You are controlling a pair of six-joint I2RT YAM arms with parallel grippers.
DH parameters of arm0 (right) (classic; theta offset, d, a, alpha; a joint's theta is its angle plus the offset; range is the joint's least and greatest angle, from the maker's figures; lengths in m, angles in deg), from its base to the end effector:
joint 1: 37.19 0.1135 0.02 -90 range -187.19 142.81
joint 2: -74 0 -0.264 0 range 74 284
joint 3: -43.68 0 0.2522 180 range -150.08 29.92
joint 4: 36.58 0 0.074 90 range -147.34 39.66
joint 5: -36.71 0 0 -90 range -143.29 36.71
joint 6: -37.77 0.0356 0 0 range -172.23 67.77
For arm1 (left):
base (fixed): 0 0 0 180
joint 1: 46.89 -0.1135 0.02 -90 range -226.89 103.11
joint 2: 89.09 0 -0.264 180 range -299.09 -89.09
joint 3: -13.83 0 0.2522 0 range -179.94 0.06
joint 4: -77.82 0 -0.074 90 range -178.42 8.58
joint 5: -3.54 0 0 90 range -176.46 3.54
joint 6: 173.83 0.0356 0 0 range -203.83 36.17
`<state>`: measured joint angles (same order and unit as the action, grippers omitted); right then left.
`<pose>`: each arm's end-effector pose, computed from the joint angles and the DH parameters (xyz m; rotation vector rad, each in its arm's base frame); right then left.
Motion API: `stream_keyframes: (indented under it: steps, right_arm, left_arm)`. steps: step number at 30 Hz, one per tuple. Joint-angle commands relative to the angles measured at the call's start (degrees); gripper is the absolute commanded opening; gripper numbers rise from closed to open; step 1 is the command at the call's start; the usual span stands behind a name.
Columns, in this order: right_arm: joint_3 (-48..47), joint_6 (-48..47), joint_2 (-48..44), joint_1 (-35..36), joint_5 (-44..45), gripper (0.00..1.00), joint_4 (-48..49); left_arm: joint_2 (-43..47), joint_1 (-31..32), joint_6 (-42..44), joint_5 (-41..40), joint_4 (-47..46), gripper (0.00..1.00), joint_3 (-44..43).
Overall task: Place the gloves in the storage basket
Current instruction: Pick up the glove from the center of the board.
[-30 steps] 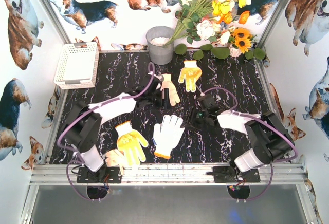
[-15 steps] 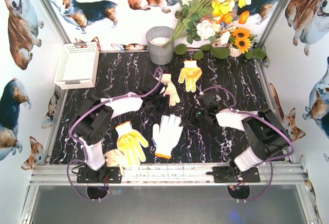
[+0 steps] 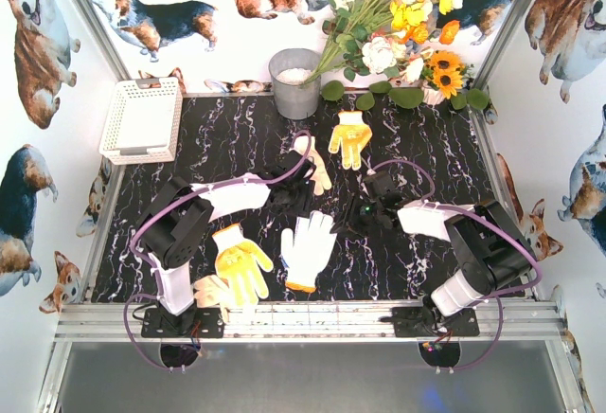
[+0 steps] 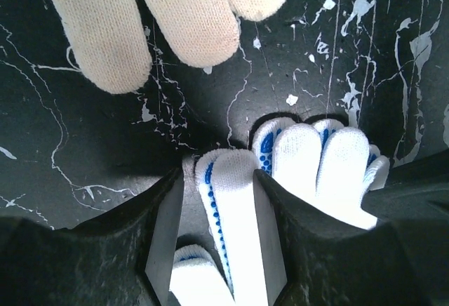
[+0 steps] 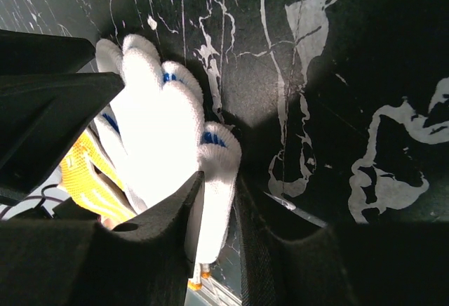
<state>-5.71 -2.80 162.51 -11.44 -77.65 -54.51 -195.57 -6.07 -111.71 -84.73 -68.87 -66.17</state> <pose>0.2338 0.1291 0.1290 0.3963 2.7543 0.9759 0.2837 -0.2465 0.1595 0.3138 2.6702 -0.4430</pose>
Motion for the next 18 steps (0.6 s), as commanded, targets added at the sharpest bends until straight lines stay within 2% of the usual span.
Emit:
stream_keyframes:
  steps: [1, 8, 18]
  right_arm:
    - [-0.2, -1.4, 0.0, -0.1, 2.8, 0.25, -0.1]
    - [-1.8, -3.1, -2.7, -0.1, 3.4, 0.19, -2.3]
    - [-2.8, -3.8, -1.6, 0.0, 1.1, 0.13, -1.1]
  left_arm:
    - [-1.4, 0.3, 0.4, -0.4, 0.3, 0.38, 0.9]
    - [-0.6, 0.5, -1.1, 0.1, -2.1, 0.3, 4.2]
    - [0.7, 0.5, -3.9, 2.8, -6.5, 0.18, 8.8]
